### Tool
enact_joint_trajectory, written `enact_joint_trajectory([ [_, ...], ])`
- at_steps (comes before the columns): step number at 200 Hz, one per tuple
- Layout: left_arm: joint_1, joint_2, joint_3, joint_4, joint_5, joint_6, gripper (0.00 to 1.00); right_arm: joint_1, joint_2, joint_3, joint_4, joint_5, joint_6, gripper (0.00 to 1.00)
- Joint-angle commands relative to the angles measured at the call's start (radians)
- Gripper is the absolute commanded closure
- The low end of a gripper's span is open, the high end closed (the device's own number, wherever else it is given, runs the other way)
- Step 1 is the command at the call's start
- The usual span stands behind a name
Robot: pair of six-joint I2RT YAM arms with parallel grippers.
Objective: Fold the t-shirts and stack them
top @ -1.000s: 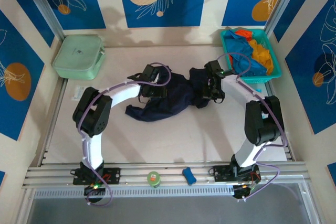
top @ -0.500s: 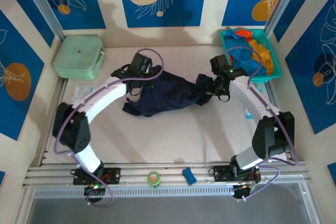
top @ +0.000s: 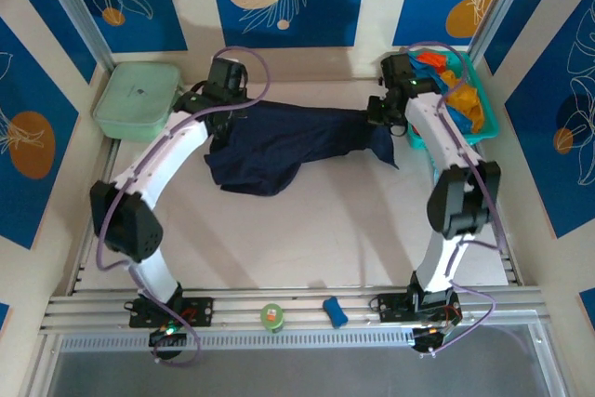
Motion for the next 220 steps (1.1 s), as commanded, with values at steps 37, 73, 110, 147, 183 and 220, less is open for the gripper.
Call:
enact_joint_trajectory([
  [37, 0.019, 0.234, 0.131, 0.024, -0.082, 0.049, 0.95, -0.008, 0.308, 0.281, -0.062, -0.042, -0.010, 1.00],
  [73, 0.019, 0.185, 0.074, 0.022, -0.076, 0.031, 0.46, 0.003, 0.321, 0.310, -0.069, -0.045, 0.007, 0.74],
  [110, 0.019, 0.018, -0.072, -0.032, -0.046, -0.025, 0.12, 0.041, 0.204, 0.192, -0.039, -0.055, 0.022, 0.45],
  [147, 0.019, -0.165, -0.261, -0.082, -0.012, -0.123, 0.00, 0.183, 0.031, -0.046, 0.020, -0.104, 0.121, 0.37],
  [183, 0.019, -0.322, -0.417, -0.085, 0.011, -0.205, 0.00, 0.331, -0.056, -0.273, 0.198, -0.280, 0.384, 0.34],
  [220, 0.019, -0.409, -0.482, -0.107, 0.033, -0.230, 0.00, 0.445, -0.051, -0.404, 0.432, -0.356, 0.661, 0.32],
])
